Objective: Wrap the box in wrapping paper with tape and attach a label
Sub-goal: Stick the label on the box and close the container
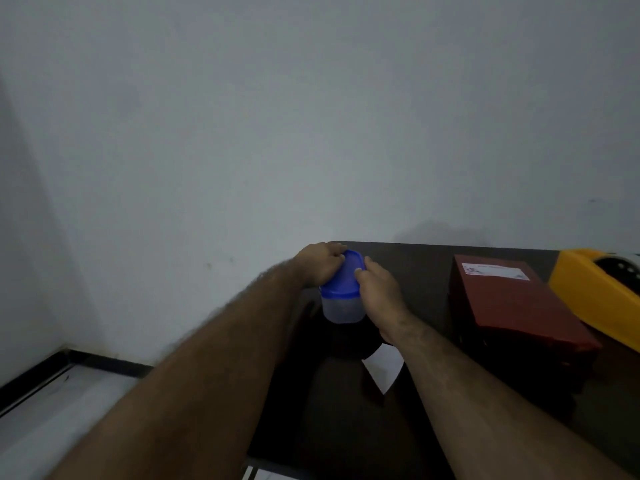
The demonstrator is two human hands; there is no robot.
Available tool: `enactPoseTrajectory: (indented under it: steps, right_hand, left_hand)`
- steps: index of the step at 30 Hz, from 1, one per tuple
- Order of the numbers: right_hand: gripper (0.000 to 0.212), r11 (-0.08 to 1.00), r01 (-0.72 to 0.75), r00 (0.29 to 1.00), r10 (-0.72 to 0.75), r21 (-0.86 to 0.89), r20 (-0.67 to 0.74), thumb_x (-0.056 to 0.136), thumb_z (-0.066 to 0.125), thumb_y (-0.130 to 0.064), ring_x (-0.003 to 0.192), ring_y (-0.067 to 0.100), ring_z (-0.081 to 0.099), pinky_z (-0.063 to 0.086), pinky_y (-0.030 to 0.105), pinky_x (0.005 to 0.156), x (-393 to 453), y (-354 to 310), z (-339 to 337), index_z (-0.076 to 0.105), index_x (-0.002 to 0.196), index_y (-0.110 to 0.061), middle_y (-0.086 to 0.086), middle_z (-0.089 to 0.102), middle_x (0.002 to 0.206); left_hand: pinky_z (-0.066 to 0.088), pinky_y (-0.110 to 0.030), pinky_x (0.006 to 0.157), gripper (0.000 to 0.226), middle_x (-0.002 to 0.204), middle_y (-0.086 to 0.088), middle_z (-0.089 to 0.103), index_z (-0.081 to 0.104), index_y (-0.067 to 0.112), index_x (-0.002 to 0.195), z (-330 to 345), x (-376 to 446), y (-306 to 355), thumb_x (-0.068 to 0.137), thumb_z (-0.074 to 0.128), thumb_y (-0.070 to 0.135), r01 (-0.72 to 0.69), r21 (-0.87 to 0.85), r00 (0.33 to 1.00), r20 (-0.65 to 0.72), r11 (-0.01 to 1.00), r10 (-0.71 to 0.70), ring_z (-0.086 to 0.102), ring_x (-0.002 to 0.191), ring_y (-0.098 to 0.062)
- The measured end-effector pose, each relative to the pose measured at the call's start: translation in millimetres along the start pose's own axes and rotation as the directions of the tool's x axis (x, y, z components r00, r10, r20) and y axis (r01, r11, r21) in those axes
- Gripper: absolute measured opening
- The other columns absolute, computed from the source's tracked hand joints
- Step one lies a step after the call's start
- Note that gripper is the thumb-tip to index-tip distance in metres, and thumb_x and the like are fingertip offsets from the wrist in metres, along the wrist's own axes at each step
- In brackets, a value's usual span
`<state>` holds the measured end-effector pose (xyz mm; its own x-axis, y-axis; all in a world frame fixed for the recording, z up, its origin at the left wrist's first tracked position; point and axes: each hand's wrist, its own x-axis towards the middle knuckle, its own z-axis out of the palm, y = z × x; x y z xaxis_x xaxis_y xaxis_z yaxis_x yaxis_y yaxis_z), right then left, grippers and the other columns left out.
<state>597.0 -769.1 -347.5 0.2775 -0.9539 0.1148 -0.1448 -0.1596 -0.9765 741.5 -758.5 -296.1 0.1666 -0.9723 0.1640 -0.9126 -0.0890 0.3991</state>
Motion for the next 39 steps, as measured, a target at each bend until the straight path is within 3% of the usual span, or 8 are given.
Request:
enactPoseTrajectory:
  steps: [3, 9, 13, 24, 29, 32, 34, 39]
  right_hand:
    - [0.056, 0.993, 0.043, 0.999, -0.040, -0.109, 0.030, 0.110, 0.041, -0.024, 0.147, 0.022, 0.043, 0.034, 0.035, 0.120, -1.1, -1.9, -3.8, 0.032, 0.165, -0.020, 0.003, 0.039, 0.166]
    - [0.058, 0.929, 0.104, 0.992, -0.070, -0.354, 0.108, 0.111, 0.034, -0.031, 0.156, 0.024, 0.030, 0.024, 0.036, 0.124, 4.6, -3.0, -14.1, 0.023, 0.168, -0.022, 0.000, 0.022, 0.174]
    - [0.059, 0.848, 0.125, 0.989, -0.063, -0.516, 0.137, 0.110, 0.030, -0.034, 0.156, 0.025, 0.031, 0.024, 0.036, 0.125, 11.0, 0.2, -20.1, 0.025, 0.167, -0.021, 0.001, 0.024, 0.174]
    - [0.056, 0.940, 0.052, 0.998, -0.039, -0.338, 0.046, 0.110, 0.031, -0.033, 0.154, 0.021, 0.033, 0.023, 0.036, 0.126, 0.3, 5.0, -7.8, 0.030, 0.166, -0.028, -0.004, 0.027, 0.173]
    - [0.053, 0.970, 0.013, 0.997, -0.032, -0.241, -0.075, 0.111, 0.031, -0.046, 0.142, 0.027, 0.050, 0.036, 0.039, 0.119, -12.4, 1.6, -4.1, 0.046, 0.158, -0.029, 0.004, 0.050, 0.159]
    - [0.057, 0.988, -0.026, 0.987, 0.001, -0.152, -0.163, 0.111, 0.030, -0.055, 0.087, 0.019, 0.065, 0.052, 0.031, 0.078, -18.5, -4.7, -3.5, 0.072, 0.102, -0.017, 0.008, 0.069, 0.104]
    - [0.058, 0.993, -0.014, 0.970, -0.016, -0.120, -0.244, 0.112, 0.033, -0.051, 0.062, 0.014, 0.051, 0.039, 0.027, 0.056, -20.8, -7.2, -8.3, 0.057, 0.074, -0.014, 0.003, 0.057, 0.074]
    - [0.043, 0.959, -0.006, 0.959, -0.075, -0.283, -0.273, 0.106, 0.054, -0.032, 0.057, 0.015, 0.052, 0.034, 0.025, 0.050, -28.2, -5.2, -19.2, 0.062, 0.068, -0.013, 0.000, 0.057, 0.064]
  left_hand:
    - [0.025, -0.031, 0.120, 0.050, 0.166, -0.004, 0.038, 0.039, 0.020, 0.161, -2.1, 6.6, -0.1, 0.112, 0.034, 0.027, -0.025, 0.101, 0.997, 0.070, 0.995, 0.018, 0.037, 0.151, -0.024]
    - [0.034, -0.038, 0.116, 0.052, 0.158, -0.008, 0.050, 0.044, 0.020, 0.158, -2.7, 17.9, 5.5, 0.110, 0.031, 0.035, -0.026, 0.277, 0.991, 0.131, 0.960, -0.011, 0.049, 0.141, -0.027]
    - [0.052, -0.039, 0.092, 0.043, 0.122, -0.009, 0.070, 0.069, 0.015, 0.123, -1.6, 26.0, 20.0, 0.101, 0.038, 0.036, -0.011, 0.408, 0.994, 0.101, 0.913, -0.033, 0.065, 0.106, -0.026]
    - [0.032, -0.031, 0.114, 0.042, 0.155, -0.012, 0.053, 0.057, 0.005, 0.147, 13.9, 3.7, 6.9, 0.110, 0.044, 0.019, 0.029, -0.025, 0.999, -0.044, 0.999, -0.030, 0.047, 0.144, -0.028]
    - [0.053, -0.031, 0.087, 0.028, 0.112, -0.006, 0.077, 0.080, 0.013, 0.108, 17.9, -2.7, -1.1, 0.101, 0.054, 0.023, 0.084, -0.165, 0.894, -0.423, 0.983, -0.147, 0.070, 0.103, -0.027]
    - [0.053, -0.029, 0.074, 0.024, 0.093, 0.004, 0.074, 0.076, 0.015, 0.100, 12.5, -19.0, 2.5, 0.103, 0.054, 0.024, 0.040, -0.277, 0.776, -0.597, 0.960, -0.204, 0.067, 0.083, -0.016]
    - [0.043, -0.025, 0.064, 0.028, 0.074, 0.006, 0.066, 0.070, 0.016, 0.080, 8.5, -28.6, 0.1, 0.102, 0.054, 0.024, 0.044, -0.397, 0.740, -0.603, 0.917, -0.297, 0.059, 0.068, -0.014]
    - [0.051, -0.031, 0.062, 0.045, 0.057, -0.003, 0.061, 0.060, 0.009, 0.056, 17.1, -54.4, -9.7, 0.090, 0.067, 0.038, 0.176, -0.605, 0.824, -0.341, 0.777, -0.452, 0.063, 0.063, -0.028]
